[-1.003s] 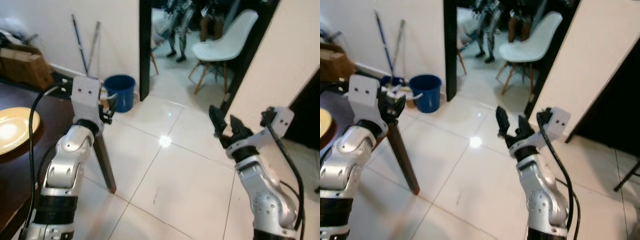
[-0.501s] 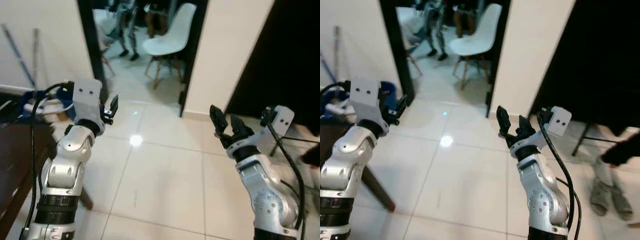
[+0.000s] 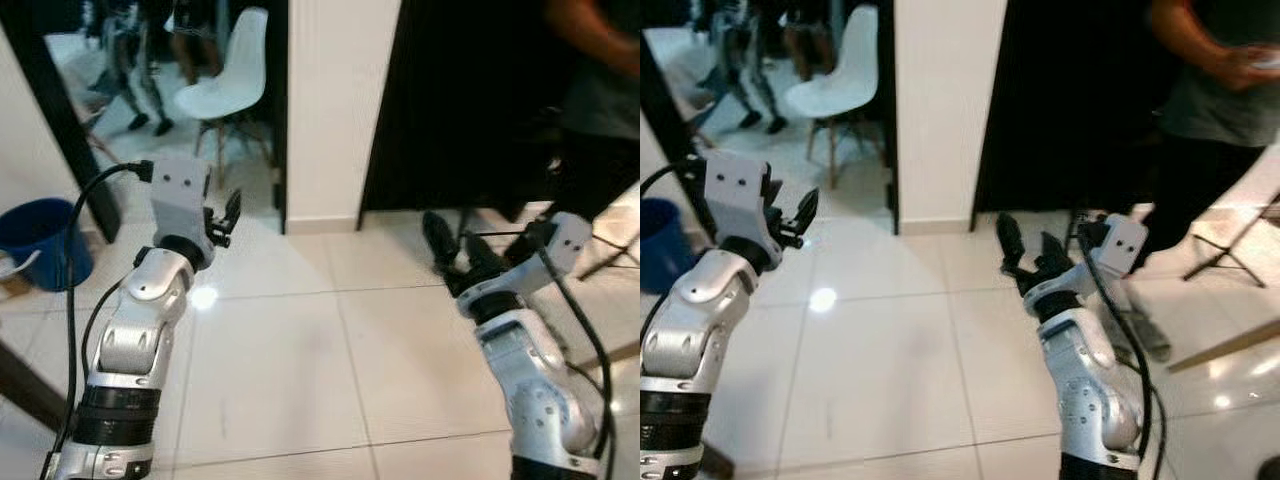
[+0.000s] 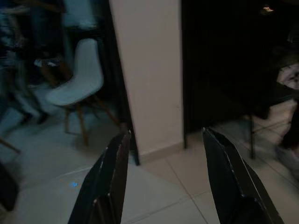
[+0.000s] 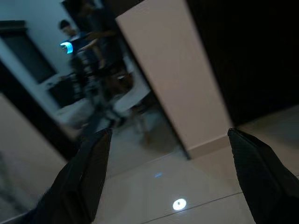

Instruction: Setting the table

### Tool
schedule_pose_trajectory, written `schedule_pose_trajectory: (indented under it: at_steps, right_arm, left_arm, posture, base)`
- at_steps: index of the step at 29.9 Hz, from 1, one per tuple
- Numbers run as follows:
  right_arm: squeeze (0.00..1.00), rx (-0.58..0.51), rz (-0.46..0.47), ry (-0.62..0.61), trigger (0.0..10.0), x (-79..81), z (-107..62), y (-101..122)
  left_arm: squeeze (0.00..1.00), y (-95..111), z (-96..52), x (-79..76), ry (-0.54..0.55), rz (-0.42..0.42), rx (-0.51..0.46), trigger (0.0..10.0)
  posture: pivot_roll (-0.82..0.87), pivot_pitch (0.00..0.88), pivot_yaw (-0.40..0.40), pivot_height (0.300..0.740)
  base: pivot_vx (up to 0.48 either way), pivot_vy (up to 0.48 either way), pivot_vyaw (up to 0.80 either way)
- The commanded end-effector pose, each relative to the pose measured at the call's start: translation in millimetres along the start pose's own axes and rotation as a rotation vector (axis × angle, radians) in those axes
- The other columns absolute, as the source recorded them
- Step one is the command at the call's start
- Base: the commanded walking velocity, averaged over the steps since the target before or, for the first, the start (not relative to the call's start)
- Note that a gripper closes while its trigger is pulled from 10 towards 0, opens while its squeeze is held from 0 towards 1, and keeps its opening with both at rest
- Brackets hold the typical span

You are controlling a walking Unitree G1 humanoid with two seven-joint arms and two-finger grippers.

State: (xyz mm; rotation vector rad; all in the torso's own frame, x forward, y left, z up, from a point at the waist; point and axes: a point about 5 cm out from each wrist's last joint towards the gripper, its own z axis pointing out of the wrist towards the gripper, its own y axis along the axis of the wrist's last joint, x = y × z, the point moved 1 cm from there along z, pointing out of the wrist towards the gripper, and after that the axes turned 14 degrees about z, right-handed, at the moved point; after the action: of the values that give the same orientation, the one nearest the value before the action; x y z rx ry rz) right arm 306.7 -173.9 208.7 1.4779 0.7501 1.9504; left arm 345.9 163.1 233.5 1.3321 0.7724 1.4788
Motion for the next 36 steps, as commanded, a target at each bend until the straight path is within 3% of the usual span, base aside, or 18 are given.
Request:
schedule_pose_trajectory:
  at_steps: [1,2,3,6,10,12,17,21,29,36]
  right_arm:
    - [0.0,0.049,-0.046,-0.038,10.0,-12.4,-5.4,-15]
    - [0.0,0.049,-0.046,-0.038,10.0,-12.4,-5.4,-15]
    - [0.0,0.089,-0.141,-0.065,10.0,-26.0,-13.9,-28]
    - [0.0,0.115,-0.173,-0.082,10.0,-33.7,-19.9,-36]
    - [0.0,0.236,-0.28,-0.115,10.0,-55.1,-42.9,-68]
    - [0.0,0.268,-0.288,-0.126,10.0,-60.2,-49.2,-78]
    - [0.0,0.451,-0.331,-0.179,10.0,-88.9,-80.1,-118]
    - [0.0,0.53,-0.355,-0.166,10.0,-98.7,-93.5,-133]
    - [0.0,0.506,-0.334,-0.129,10.0,-95.5,-91.9,-134]
    - [0.0,0.425,-0.247,-0.187,10.0,-99.9,-81.1,-124]
  left_arm:
    - [0.0,-11,-4.4,-5.6,-0.011,-0.008,0.03,10.0]
    - [0.0,-11,-4.4,-5.6,-0.011,-0.008,0.03,10.0]
    - [0.0,-22,-10.8,-11.4,-0.018,0.004,0.046,10.0]
    - [0.0,-29,-15.4,-15.2,-0.028,0.005,0.064,10.0]
    - [0.0,-54,-31.6,-22.9,-0.055,0.0,0.13,10.0]
    - [0.0,-61,-36.5,-24.9,-0.064,0.004,0.149,10.0]
    - [0.0,-108,-62.9,-42.4,-0.129,0.006,0.288,10.0]
    - [0.0,-120,-71.4,-52.4,-0.154,0.012,0.329,10.0]
    - [0.0,-122,-71.8,-56.8,-0.158,0.011,0.324,10.0]
    - [0.0,-121,-69.4,-58.4,-0.158,0.009,0.314,10.0]
  posture:
    - [-0.09,0.0,0.063,0.74]
    - [-0.09,0.0,0.063,0.74]
    - [-0.09,0.0,0.068,0.74]
    - [-0.08,0.0,0.073,0.74]
    - [-0.07,0.0,0.086,0.74]
    - [-0.07,0.0,0.086,0.74]
    - [-0.06,0.0,0.091,0.74]
    - [-0.06,0.0,0.09,0.74]
    - [-0.07,0.0,0.091,0.74]
    - [-0.07,0.0,0.088,0.74]
  base:
    - [0.0,0.0,-0.8]
    - [0.0,0.0,-0.8]
    - [0.0,0.0,-0.8]
    - [0.0,0.0,-0.8]
    - [0.0,0.0,-0.8]
    - [0.0,0.0,-0.8]
    - [0.0,0.0,-0.8]
    - [0.0,0.0,-0.8]
    - [0.0,0.0,-0.8]
    - [0.0,0.0,-0.8]
